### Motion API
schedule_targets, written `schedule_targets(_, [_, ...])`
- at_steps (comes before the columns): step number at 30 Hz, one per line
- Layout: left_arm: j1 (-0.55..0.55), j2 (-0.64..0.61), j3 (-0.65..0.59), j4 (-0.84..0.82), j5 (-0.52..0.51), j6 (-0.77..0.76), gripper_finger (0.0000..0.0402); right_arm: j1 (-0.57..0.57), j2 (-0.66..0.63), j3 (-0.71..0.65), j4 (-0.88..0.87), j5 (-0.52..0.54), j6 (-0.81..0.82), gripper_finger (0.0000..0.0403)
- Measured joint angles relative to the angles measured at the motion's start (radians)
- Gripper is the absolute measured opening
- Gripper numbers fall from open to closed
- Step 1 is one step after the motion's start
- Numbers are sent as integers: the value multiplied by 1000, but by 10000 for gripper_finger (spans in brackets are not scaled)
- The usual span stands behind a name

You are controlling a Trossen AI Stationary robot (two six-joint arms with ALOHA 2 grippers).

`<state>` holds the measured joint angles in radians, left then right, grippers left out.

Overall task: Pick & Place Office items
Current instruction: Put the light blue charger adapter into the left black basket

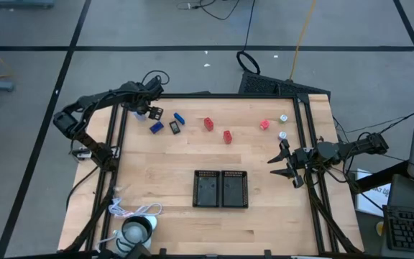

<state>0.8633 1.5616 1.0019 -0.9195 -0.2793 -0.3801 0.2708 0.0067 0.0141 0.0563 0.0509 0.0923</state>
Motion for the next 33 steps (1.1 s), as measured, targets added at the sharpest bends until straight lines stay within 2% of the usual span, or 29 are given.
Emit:
schedule_targets(4, [0,0,0,0,61,4,298,0,0,0,0,0,0,169])
schedule_targets(19, [-4,0,0,1,114,10,298,0,0,0,0,0,0,169])
schedule_targets(33, [-77,0,0,19,176,35,298,0,0,0,0,0,0,169])
